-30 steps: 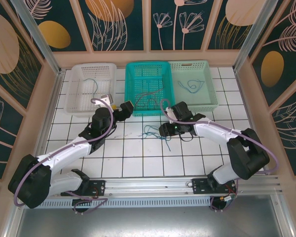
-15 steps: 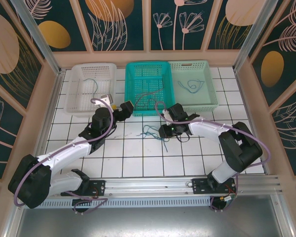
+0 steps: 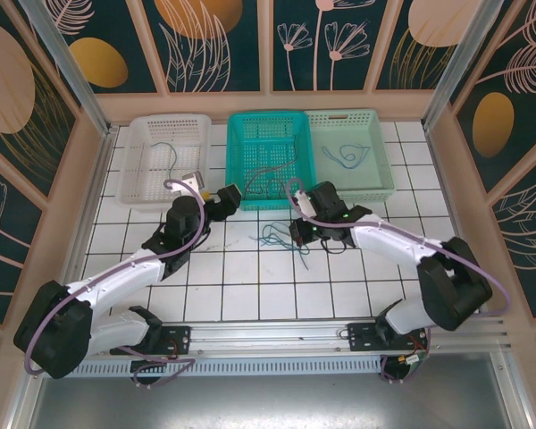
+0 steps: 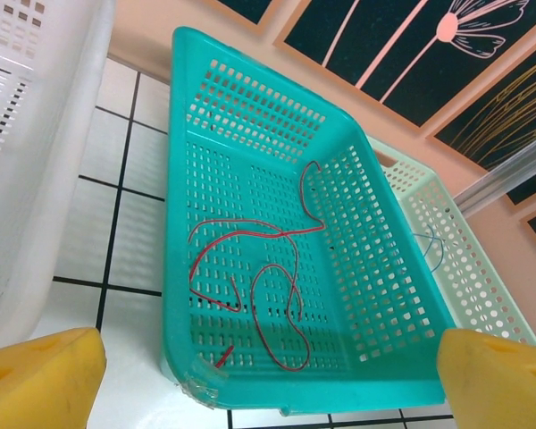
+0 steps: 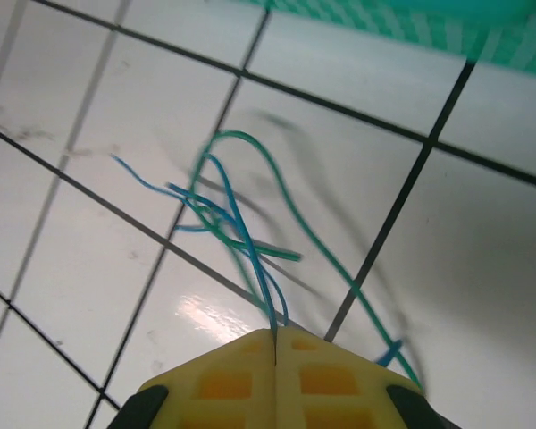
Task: Untangle the cables
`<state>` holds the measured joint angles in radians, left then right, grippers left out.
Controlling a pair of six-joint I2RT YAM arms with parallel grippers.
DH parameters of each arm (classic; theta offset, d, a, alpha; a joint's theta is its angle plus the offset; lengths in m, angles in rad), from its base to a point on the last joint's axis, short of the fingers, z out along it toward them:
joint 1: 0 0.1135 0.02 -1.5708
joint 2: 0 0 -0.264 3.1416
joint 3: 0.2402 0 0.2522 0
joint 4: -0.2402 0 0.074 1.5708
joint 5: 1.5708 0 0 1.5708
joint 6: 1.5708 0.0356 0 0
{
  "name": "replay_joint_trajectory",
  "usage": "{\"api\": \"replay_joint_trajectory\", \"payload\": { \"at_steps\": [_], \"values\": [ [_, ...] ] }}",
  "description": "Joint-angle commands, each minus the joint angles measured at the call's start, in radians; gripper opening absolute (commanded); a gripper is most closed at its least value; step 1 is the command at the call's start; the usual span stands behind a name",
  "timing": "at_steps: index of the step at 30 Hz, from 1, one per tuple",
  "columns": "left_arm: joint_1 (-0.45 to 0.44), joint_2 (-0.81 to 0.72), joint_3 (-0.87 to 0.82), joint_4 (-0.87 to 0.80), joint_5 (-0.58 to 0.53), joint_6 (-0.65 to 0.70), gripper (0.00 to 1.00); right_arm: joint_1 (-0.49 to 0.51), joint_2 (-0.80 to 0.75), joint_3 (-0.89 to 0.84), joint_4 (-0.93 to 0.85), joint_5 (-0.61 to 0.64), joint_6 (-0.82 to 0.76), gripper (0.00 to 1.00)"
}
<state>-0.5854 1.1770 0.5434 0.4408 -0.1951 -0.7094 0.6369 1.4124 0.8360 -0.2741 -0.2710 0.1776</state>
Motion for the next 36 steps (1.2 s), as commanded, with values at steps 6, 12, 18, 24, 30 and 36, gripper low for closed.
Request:
{"api": "replay_joint_trajectory", "payload": {
  "at_steps": [6,12,18,24,30,36],
  "values": [
    [0.000,0.000,0.006,-0.021,0.048,0.076,0.93,0.008,-0.170,0.048,-0.099,-0.034,-0.061,0.00],
    [0.000,0.055,0.035,0.044,0.246,0.133,0.84,0.006,-0.271,0.079,-0.112,-0.027,-0.067,0.00],
    [0.000,0.062,0.024,0.100,0.282,0.128,0.83,-0.002,-0.362,0.157,-0.153,-0.034,-0.069,0.00],
    [-0.001,0.060,0.027,0.065,0.267,0.143,0.83,-0.014,-0.431,0.257,-0.184,-0.063,-0.068,0.00],
    [0.001,0.067,0.030,0.064,0.259,0.140,0.83,-0.059,-0.439,0.324,-0.211,0.062,-0.080,0.00],
    [0.000,0.075,0.026,0.064,0.257,0.129,0.83,-0.245,-0.387,0.323,-0.143,0.035,-0.074,0.00]
  ]
}}
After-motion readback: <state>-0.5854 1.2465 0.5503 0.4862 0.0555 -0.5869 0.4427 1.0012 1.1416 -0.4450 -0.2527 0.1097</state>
